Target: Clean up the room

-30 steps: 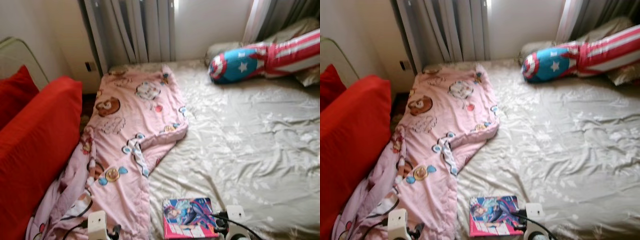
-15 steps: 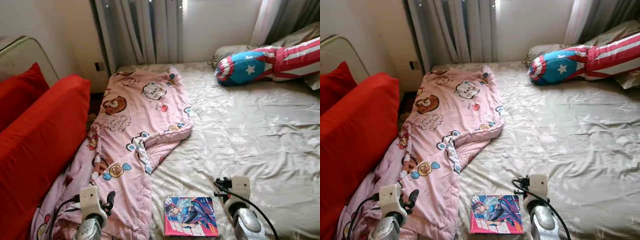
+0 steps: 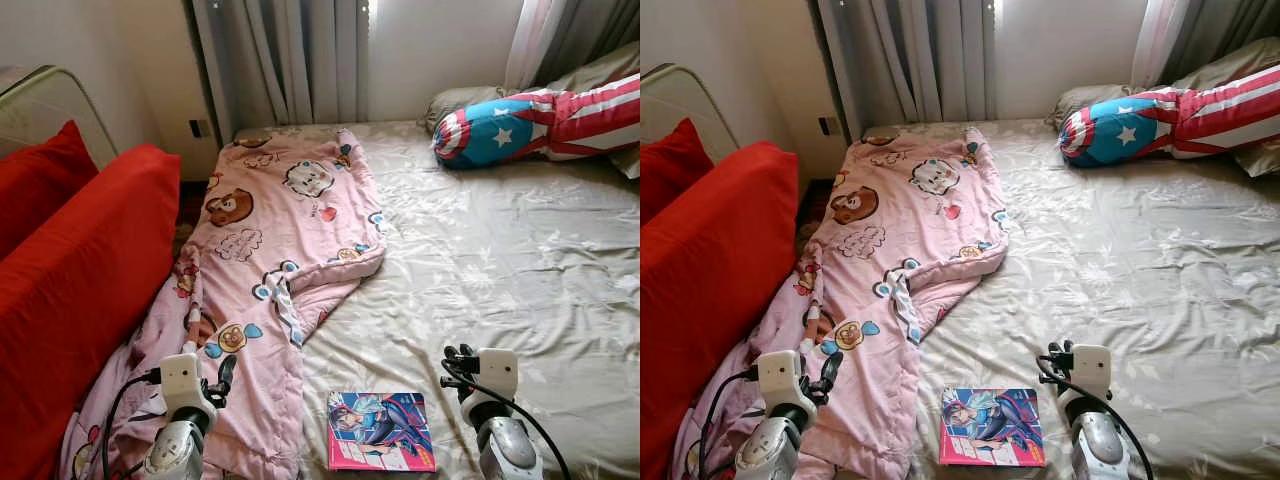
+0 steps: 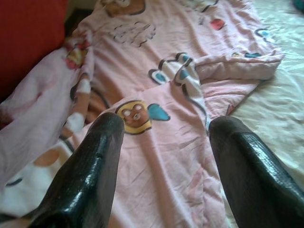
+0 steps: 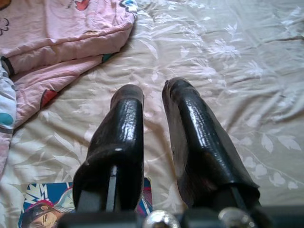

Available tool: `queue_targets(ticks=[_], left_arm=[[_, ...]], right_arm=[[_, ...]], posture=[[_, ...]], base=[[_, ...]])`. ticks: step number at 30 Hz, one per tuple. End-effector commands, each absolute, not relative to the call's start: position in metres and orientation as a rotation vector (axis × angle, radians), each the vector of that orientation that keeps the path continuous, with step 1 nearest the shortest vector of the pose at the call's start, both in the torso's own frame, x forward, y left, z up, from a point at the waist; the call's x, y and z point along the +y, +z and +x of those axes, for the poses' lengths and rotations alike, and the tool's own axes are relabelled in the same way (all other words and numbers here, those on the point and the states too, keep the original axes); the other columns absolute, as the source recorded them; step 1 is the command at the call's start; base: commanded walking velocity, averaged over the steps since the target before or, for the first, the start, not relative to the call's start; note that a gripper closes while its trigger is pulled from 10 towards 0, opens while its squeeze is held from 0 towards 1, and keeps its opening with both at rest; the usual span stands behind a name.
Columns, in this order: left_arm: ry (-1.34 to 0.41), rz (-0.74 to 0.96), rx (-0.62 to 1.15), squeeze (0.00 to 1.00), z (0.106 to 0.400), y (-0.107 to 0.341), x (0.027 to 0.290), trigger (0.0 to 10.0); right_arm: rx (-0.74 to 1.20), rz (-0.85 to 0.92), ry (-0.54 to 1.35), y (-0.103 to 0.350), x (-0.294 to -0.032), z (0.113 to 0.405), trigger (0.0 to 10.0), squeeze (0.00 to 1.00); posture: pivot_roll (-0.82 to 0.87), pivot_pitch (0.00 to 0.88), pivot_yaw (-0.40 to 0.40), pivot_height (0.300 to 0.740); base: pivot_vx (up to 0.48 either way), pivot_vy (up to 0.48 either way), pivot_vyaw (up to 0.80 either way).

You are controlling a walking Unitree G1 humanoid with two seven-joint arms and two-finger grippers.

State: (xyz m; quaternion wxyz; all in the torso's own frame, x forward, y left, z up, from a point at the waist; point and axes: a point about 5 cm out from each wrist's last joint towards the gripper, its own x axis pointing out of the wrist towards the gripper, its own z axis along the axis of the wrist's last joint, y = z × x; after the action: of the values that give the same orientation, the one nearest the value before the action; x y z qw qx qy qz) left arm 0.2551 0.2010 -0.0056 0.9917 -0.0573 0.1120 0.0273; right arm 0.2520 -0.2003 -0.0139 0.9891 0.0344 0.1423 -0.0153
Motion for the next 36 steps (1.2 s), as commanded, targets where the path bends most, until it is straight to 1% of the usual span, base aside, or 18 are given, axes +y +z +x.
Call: queue_targets(ticks=[1,4,14,23,28,29,31,36], left_arm=[[0.037,-0.104,0.212,0.00,0.2530,-0.0051,0.1997,10.0],[0.043,-0.109,0.210,0.00,0.2511,-0.0056,0.2002,10.0],[0.055,-0.108,0.209,0.00,0.2489,-0.0063,0.2016,10.0],[0.064,-0.112,0.216,0.00,0.2485,-0.0070,0.2017,10.0],[0.074,-0.112,0.208,0.00,0.2522,-0.0040,0.2034,10.0],[0.078,-0.111,0.210,0.00,0.2534,-0.0036,0.2044,10.0],[0.079,-0.110,0.211,0.00,0.2538,-0.0035,0.2048,10.0],[0.095,-0.107,0.215,0.00,0.2532,-0.0035,0.2084,10.0]], right_arm=[[0.278,0.059,-0.027,-0.0132,-0.1976,0.2519,10.0,0.00],[0.299,0.032,-0.010,-0.0153,-0.1965,0.2509,10.0,0.00],[0.312,0.012,-0.013,-0.0170,-0.1977,0.2493,10.0,0.00],[0.301,0.023,-0.032,-0.0156,-0.2018,0.2498,10.0,0.00],[0.333,0.016,-0.038,-0.0166,-0.2037,0.2518,10.0,0.00],[0.343,0.016,-0.042,-0.0174,-0.2041,0.2518,10.0,0.00],[0.345,0.015,-0.042,-0.0176,-0.2041,0.2517,10.0,0.00],[0.317,0.023,-0.045,-0.0140,-0.2047,0.2544,10.0,0.00]], posture=[[-0.15,0.000,0.022,0.740],[-0.15,0.000,0.023,0.740],[-0.14,0.000,0.020,0.685],[-0.13,0.000,0.021,0.685],[-0.12,0.000,0.008,0.685],[-0.11,0.000,0.003,0.675],[-0.11,0.000,0.003,0.670],[-0.10,0.000,0.003,0.670]], base=[[0.000,0.000,0.00],[0.000,0.000,0.00],[0.000,0.000,0.00],[0.000,0.000,0.00],[0.000,0.000,0.00],[0.000,0.000,0.00],[0.000,0.000,0.00],[0.000,0.000,0.00]])
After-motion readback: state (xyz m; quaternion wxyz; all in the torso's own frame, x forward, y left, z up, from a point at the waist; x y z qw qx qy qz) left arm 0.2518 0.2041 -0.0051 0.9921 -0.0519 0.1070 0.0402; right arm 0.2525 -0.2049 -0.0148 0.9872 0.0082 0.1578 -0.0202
